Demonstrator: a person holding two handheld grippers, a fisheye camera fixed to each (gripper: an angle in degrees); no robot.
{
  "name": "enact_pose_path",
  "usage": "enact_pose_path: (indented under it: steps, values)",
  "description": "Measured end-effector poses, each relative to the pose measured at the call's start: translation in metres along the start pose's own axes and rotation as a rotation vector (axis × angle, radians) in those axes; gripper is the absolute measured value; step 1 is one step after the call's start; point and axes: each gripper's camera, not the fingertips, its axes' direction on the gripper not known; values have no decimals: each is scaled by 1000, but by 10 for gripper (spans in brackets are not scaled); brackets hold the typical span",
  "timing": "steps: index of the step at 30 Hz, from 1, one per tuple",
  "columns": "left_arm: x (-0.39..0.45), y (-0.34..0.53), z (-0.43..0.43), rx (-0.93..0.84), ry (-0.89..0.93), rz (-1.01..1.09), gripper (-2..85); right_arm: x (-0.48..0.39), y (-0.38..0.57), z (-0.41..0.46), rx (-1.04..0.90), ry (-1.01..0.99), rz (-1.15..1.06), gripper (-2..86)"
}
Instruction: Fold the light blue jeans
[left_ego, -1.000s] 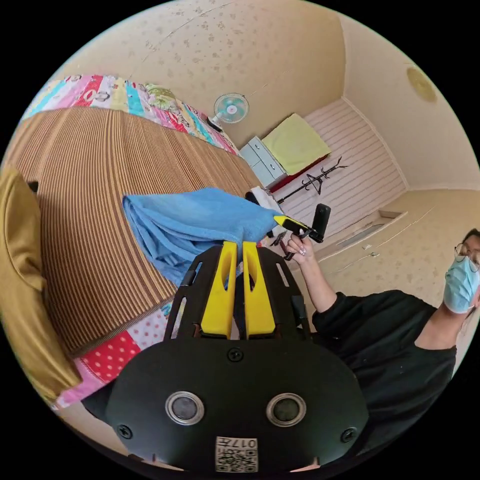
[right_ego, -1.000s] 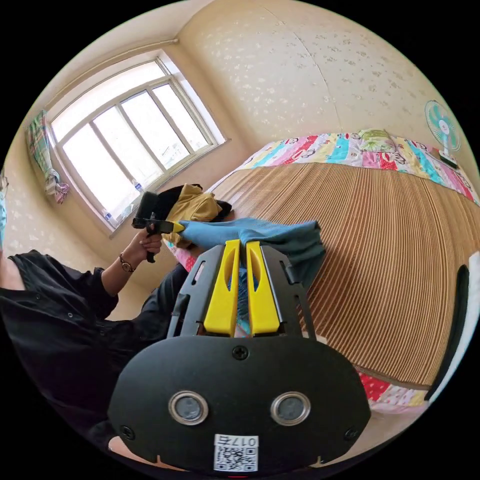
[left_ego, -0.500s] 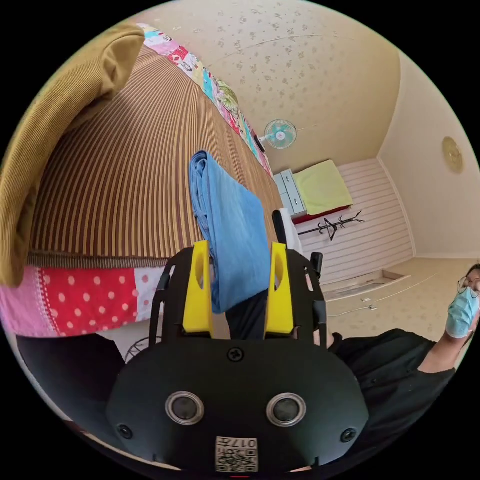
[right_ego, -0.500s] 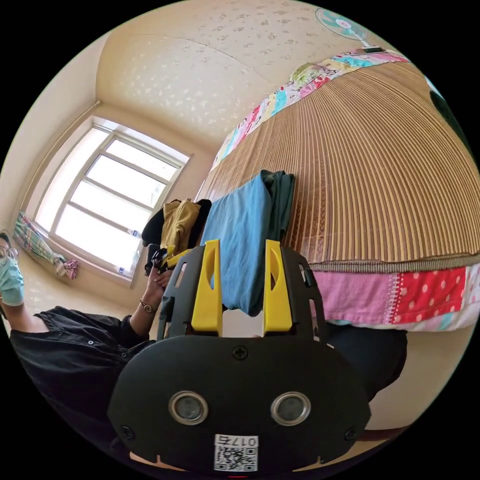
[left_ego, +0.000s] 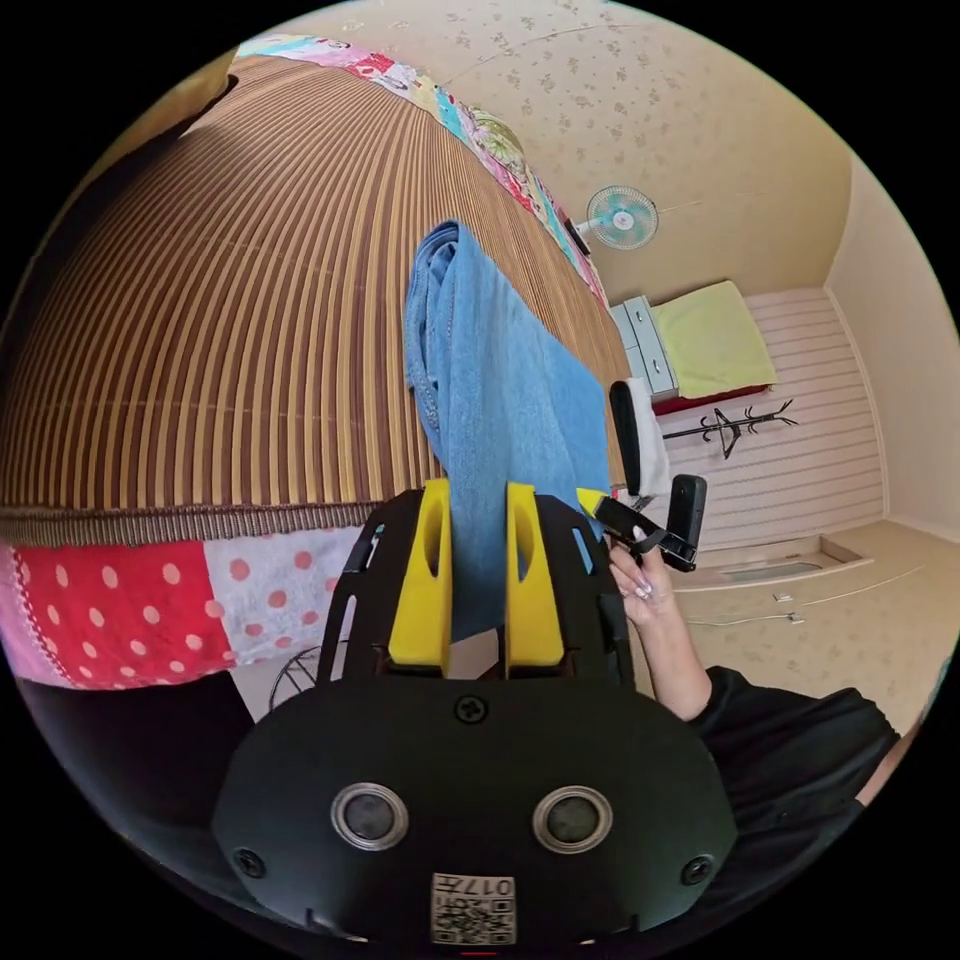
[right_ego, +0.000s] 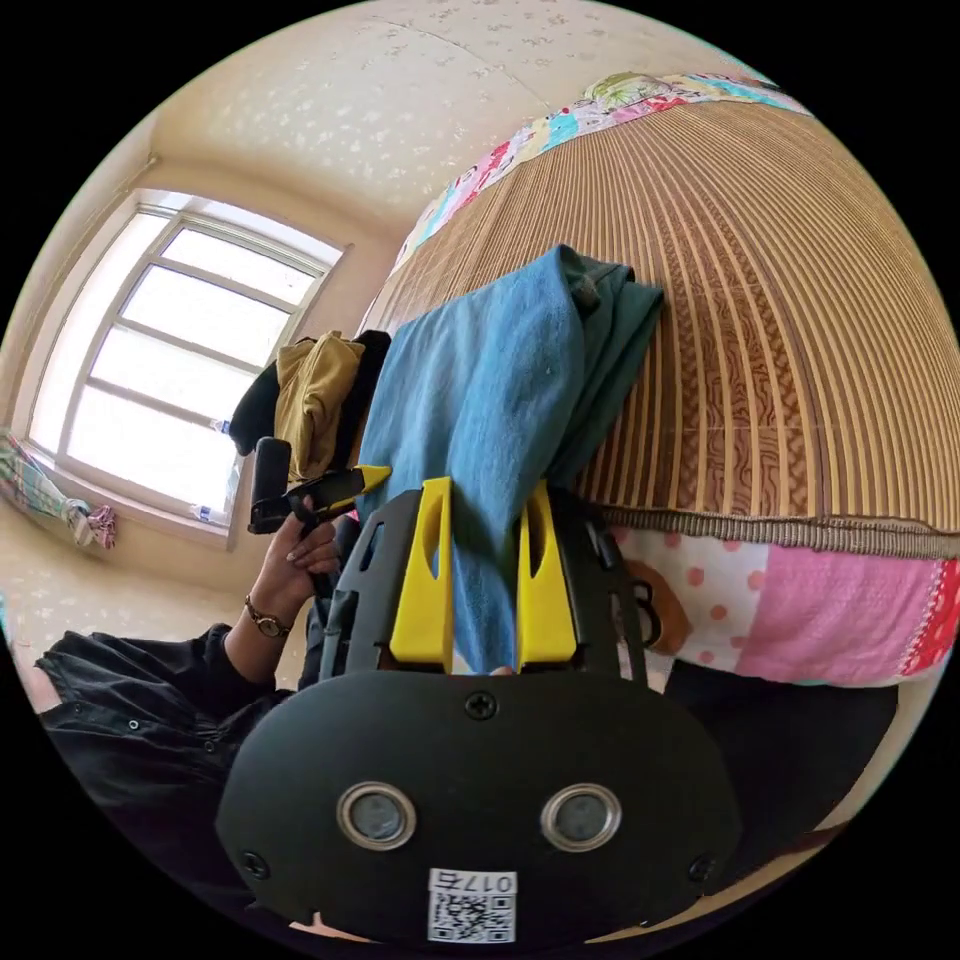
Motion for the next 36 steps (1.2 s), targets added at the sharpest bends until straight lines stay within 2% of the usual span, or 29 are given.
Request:
enact_pose_path:
  steps: [2,8,11,17,20,22,24,27,30,33,36]
  values:
    - [5,3,-5,6,22,10,65,0,-1,-5,4,-45,8,75]
    - [74,25,-81,124,-115,176,61,-95,-22,-4,-6,-44,-241,62]
    - [96,37,-157,239,-158,223,63,-155,-42,6,9,-63,-354,61]
    - [149,56,-328,478,-326,348,64,-284,-88,40,125,-242,-546,62]
    - [134,50,-390,519,-483,243,73,-321,-113,91,154,-261,-521,68]
    - [85,60,-429,559,-572,8,87,-324,-125,157,51,-83,-443,76]
    - [49,89,-445,625,-530,-101,99,-309,-119,200,-69,9,-414,80]
    - [10,148,-437,723,-378,-116,112,-270,-82,222,-126,9,-433,76]
    - [-6,186,-394,717,-325,-109,112,-227,-47,208,-176,48,-490,71]
    - [-3,197,-334,643,-346,-92,111,-167,-21,157,-144,122,-429,66]
    - [10,180,-271,446,-525,36,87,-103,2,73,48,215,-320,61]
